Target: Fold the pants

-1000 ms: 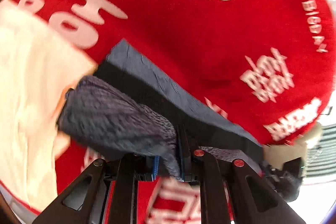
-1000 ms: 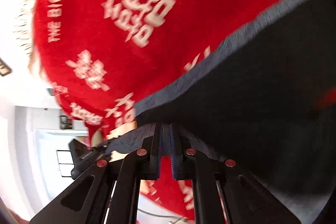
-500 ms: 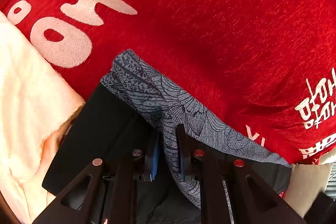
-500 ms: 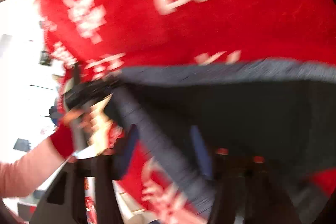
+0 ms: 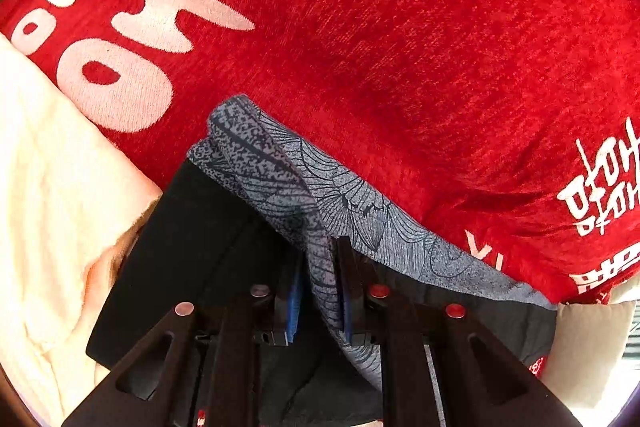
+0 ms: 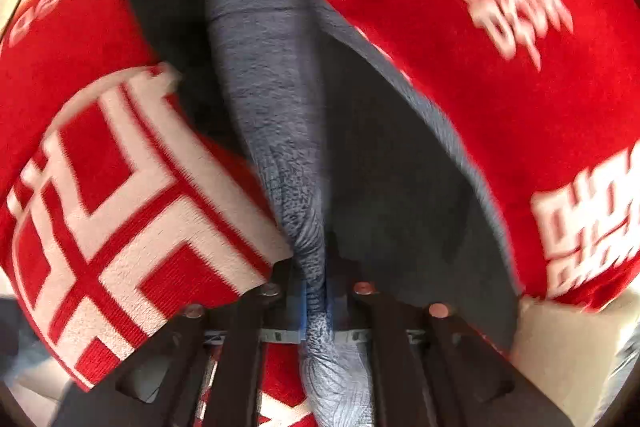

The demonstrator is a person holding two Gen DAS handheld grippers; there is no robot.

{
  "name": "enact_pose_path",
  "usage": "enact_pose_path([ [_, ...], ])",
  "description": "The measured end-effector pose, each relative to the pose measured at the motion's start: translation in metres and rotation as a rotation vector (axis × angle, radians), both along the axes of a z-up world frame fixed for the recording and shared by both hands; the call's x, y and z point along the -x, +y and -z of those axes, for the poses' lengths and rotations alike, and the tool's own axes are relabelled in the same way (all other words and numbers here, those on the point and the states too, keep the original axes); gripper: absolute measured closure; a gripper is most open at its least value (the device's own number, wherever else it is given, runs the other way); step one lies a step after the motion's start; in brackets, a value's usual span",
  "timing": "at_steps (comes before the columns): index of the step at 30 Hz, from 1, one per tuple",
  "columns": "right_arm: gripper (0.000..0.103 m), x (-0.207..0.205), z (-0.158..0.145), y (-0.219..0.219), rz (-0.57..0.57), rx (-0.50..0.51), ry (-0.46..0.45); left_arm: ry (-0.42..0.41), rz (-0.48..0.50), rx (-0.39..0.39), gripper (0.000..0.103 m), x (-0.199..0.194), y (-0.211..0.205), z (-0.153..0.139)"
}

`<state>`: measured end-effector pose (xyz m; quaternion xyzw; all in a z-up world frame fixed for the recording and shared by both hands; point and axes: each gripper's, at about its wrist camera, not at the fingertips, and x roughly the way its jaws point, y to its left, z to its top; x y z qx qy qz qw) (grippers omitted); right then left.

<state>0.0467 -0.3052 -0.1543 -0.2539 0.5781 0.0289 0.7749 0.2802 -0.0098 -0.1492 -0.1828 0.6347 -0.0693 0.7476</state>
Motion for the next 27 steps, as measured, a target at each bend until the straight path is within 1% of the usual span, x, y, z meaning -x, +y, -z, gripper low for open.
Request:
enact_pose_path([
  [4,0.096,-0.036,-0.042,-0.041,0.099,-0.063,-0.070,0.002,0.019,-0.009,0.087,-0.003,-0.001,-0.003],
  [6,0.096,-0.064,-0.051,-0.066,0.158,-0.121,-0.067,0.011,0.014,-0.006,0.087,-0.006,-0.001,-0.001],
  [8,0.096,-0.091,-0.048,-0.084,0.178,-0.168,-0.042,0.013,0.028,-0.025,0.085,-0.009,-0.005,0.002],
  [9,0.096,-0.109,-0.039,-0.094,0.177,-0.195,-0.013,0.017,0.039,-0.044,0.081,-0.011,-0.008,0.004],
  [11,0.096,-0.133,-0.021,-0.114,0.175,-0.227,0.036,0.026,0.054,-0.047,0.077,-0.015,-0.011,0.010],
  [13,0.094,-0.149,0.006,-0.126,0.181,-0.270,0.122,0.028,0.058,-0.045,0.071,-0.019,-0.012,0.012],
  [14,0.089,-0.158,0.017,-0.132,0.185,-0.285,0.148,0.033,0.057,-0.047,0.071,-0.021,-0.012,0.012],
  [15,0.080,-0.163,0.023,-0.135,0.174,-0.302,0.160,0.040,0.056,-0.045,0.071,-0.023,-0.011,0.011],
  [16,0.062,-0.166,0.022,-0.138,0.163,-0.303,0.155,0.043,0.055,-0.043,0.071,-0.025,-0.008,0.006],
  [17,0.051,-0.166,0.019,-0.142,0.161,-0.277,0.151,0.033,0.052,-0.048,0.071,-0.026,-0.004,-0.001],
  [18,0.039,-0.164,0.015,-0.148,0.171,-0.272,0.142,0.021,0.051,-0.058,0.071,-0.026,0.000,-0.009],
  [20,0.038,-0.159,0.006,-0.166,0.231,-0.356,0.155,-0.006,0.050,-0.085,0.050,-0.023,0.008,-0.028],
  [21,0.037,-0.157,-0.002,-0.173,0.276,-0.400,0.157,-0.027,0.047,-0.110,0.034,-0.021,0.011,-0.037],
  [22,0.037,-0.154,-0.010,-0.176,0.309,-0.417,0.144,-0.052,0.047,-0.136,0.033,-0.018,0.013,-0.046],
  [23,0.037,-0.148,-0.025,-0.174,0.328,-0.404,0.101,-0.067,0.061,-0.148,0.033,-0.014,0.015,-0.055],
  [24,0.038,-0.144,-0.036,-0.166,0.315,-0.382,0.067,-0.072,0.072,-0.151,0.033,-0.012,0.015,-0.059],
  [25,0.045,-0.137,-0.052,-0.151,0.276,-0.358,0.017,-0.076,0.085,-0.153,0.033,-0.009,0.013,-0.061],
  [27,0.054,-0.127,-0.070,-0.135,0.205,-0.385,-0.039,-0.065,0.144,-0.164,0.033,-0.001,-0.002,-0.055],
])
